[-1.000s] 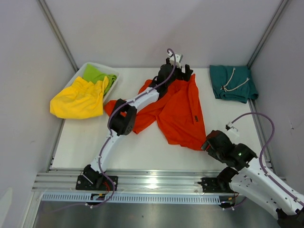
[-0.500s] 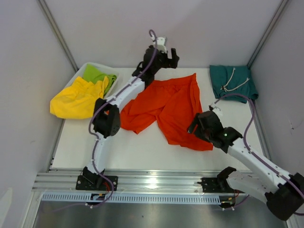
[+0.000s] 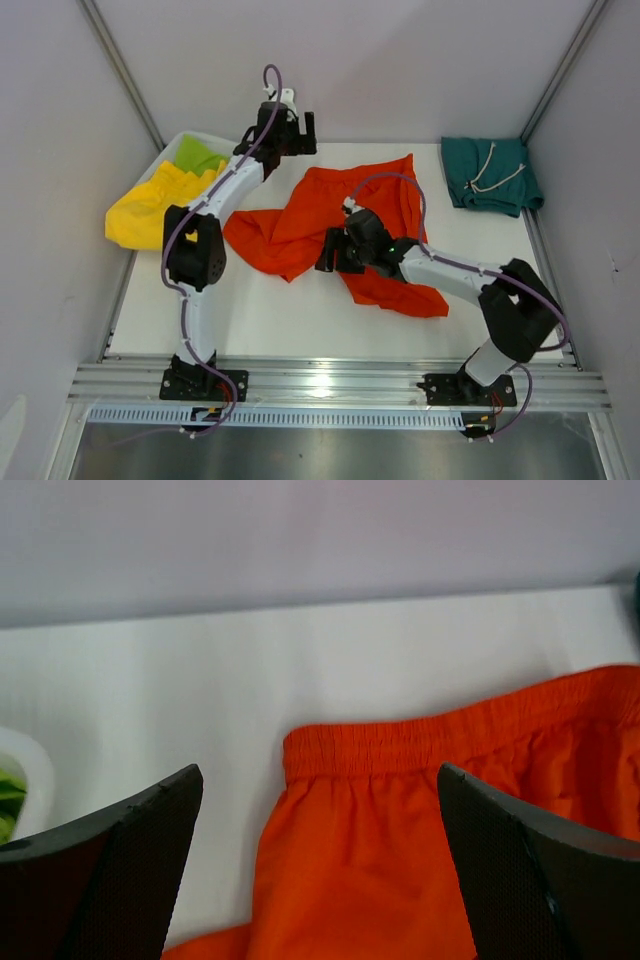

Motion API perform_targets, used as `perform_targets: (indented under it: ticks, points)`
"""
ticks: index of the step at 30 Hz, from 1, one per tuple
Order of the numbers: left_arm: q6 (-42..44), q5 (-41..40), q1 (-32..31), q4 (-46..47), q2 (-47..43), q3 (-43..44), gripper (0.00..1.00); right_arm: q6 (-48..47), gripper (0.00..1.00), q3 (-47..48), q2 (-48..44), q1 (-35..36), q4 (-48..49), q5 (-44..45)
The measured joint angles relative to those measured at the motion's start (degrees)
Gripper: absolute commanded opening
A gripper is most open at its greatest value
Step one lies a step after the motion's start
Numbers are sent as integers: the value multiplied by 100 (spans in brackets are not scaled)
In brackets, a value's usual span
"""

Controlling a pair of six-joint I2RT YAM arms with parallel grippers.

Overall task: Fold and stack the shorts
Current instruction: Flatten the shorts out

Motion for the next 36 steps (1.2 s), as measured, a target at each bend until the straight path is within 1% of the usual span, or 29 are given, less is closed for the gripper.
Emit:
perform_targets:
  ticks: [2,5,8,12,16,19,25,29,31,32,33,34,35,36]
  points:
    - [2,70,0,-238,205,114,99,20,65,168,374,103,262,-125]
    - [4,245,37,-643,658,426,99,-101,66,533,911,321,317,-66]
    - [4,428,94,-1001,1062,750,99,-420,66,994,1405,734,289,221]
    - [-7,619,195,-1349,1434,1097,99,-855,65,1392,1777,1178,262,623]
    - [-50,726,297,-1449,1497,1134,98,-1228,64,1700,2050,1482,146,1126]
    - [-61,841,382,-1460,1499,1174,96,-1377,61,1897,2232,1631,-11,1543]
    - [-162,1080,479,-1419,1578,1290,95,-1419,56,2273,2601,1733,-326,2579]
    - [-243,1228,498,-1392,1685,1314,94,-1414,53,2507,2830,1742,-409,3071]
    - [-286,1290,501,-1390,1746,1314,94,-1412,48,2583,2935,1753,-420,3268]
    - [-310,1329,503,-1390,1777,1314,92,-1414,45,2592,2966,1762,-420,3353]
    - [-339,1375,505,-1390,1803,1314,90,-1405,34,2594,2990,1768,-420,3436]
    - [-361,1412,509,-1390,1827,1314,88,-1399,28,2597,3008,1779,-422,3510]
    - [-369,1440,514,-1390,1843,1314,85,-1403,20,2597,3016,1788,-426,3560]
    - [-396,1504,520,-1386,1856,1314,84,-1394,16,2597,3025,1797,-426,3626]
